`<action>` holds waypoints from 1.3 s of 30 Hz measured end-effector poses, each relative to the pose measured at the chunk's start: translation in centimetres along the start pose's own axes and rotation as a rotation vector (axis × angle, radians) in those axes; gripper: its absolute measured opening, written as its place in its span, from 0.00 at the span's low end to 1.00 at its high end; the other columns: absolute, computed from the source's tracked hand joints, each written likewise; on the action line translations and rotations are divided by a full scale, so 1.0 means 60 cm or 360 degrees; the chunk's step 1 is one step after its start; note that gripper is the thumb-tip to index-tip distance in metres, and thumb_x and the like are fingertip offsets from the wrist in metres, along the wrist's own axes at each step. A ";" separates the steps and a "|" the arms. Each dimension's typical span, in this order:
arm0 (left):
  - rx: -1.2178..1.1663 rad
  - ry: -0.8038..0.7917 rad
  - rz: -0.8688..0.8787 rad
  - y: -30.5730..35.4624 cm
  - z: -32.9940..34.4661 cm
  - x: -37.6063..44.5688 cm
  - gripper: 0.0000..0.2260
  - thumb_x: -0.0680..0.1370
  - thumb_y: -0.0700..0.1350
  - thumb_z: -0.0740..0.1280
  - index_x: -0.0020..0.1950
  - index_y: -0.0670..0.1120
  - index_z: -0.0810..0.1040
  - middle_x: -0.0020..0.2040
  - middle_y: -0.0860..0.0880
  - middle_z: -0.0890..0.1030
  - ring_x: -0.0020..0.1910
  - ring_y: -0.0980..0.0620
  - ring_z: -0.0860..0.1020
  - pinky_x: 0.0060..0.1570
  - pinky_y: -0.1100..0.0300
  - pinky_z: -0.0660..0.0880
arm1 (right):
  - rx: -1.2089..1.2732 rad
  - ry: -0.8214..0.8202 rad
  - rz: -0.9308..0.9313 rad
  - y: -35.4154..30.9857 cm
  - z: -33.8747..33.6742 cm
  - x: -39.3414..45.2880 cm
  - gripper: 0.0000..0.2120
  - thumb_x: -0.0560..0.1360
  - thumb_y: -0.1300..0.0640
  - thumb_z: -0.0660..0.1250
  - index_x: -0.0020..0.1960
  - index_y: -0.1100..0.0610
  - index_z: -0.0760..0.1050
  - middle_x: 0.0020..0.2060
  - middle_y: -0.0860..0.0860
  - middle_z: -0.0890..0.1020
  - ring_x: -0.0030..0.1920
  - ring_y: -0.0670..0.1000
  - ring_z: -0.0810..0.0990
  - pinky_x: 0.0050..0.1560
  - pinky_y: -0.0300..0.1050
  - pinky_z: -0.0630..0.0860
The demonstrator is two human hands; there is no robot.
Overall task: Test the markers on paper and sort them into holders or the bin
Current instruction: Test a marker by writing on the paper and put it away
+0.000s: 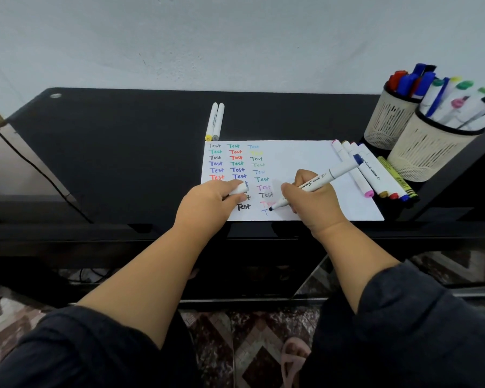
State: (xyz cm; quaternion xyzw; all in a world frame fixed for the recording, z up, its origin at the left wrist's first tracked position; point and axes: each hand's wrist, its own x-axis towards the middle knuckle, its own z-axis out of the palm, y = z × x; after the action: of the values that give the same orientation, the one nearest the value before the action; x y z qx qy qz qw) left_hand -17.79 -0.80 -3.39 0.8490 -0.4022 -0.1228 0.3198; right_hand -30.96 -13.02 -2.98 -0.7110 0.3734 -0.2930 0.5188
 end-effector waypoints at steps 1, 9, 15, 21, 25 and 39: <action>-0.0004 -0.0004 -0.0005 0.000 0.000 0.000 0.18 0.78 0.54 0.64 0.68 0.53 0.73 0.65 0.53 0.75 0.64 0.54 0.71 0.53 0.67 0.63 | -0.0008 -0.0015 0.0002 0.000 0.001 -0.001 0.18 0.71 0.63 0.64 0.31 0.55 0.58 0.31 0.57 0.63 0.34 0.51 0.63 0.35 0.42 0.61; 0.0003 -0.0017 -0.0020 0.000 0.000 -0.001 0.19 0.78 0.54 0.64 0.68 0.54 0.73 0.66 0.53 0.74 0.65 0.54 0.70 0.54 0.67 0.64 | -0.0060 -0.0003 -0.0044 0.000 0.002 -0.001 0.17 0.72 0.63 0.64 0.31 0.55 0.58 0.29 0.54 0.61 0.32 0.49 0.61 0.33 0.42 0.59; -0.0007 -0.0019 -0.0041 0.000 0.000 0.000 0.19 0.78 0.55 0.64 0.68 0.54 0.73 0.66 0.53 0.74 0.65 0.54 0.70 0.53 0.67 0.63 | -0.0055 -0.0034 -0.0046 0.004 0.000 0.000 0.19 0.71 0.65 0.63 0.30 0.54 0.56 0.25 0.47 0.59 0.28 0.46 0.60 0.30 0.40 0.58; -0.0012 -0.0019 -0.0052 -0.001 0.000 0.001 0.19 0.78 0.55 0.64 0.68 0.54 0.73 0.66 0.53 0.74 0.64 0.54 0.71 0.54 0.66 0.65 | -0.0017 0.0031 -0.0064 0.005 -0.002 0.003 0.20 0.71 0.64 0.64 0.30 0.54 0.55 0.25 0.47 0.58 0.25 0.44 0.57 0.29 0.37 0.57; -0.0029 -0.0017 -0.0072 -0.001 0.000 0.002 0.19 0.78 0.55 0.64 0.68 0.54 0.73 0.66 0.53 0.75 0.64 0.54 0.71 0.52 0.66 0.64 | -0.0030 0.0010 -0.0079 0.006 -0.002 0.003 0.20 0.71 0.66 0.63 0.30 0.54 0.55 0.24 0.45 0.57 0.26 0.44 0.56 0.28 0.37 0.55; -0.0052 -0.0021 -0.0080 -0.001 0.000 0.001 0.19 0.77 0.55 0.64 0.68 0.54 0.73 0.67 0.54 0.74 0.64 0.54 0.71 0.52 0.66 0.65 | -0.0030 0.0124 -0.0102 0.006 -0.003 0.006 0.19 0.70 0.68 0.61 0.29 0.54 0.55 0.20 0.45 0.57 0.24 0.44 0.57 0.25 0.33 0.55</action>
State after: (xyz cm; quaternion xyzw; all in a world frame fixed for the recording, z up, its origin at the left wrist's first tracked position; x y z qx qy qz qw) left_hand -17.71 -0.80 -3.44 0.8527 -0.3808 -0.1430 0.3277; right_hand -30.98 -13.44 -3.25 -0.7155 0.3732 -0.3333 0.4876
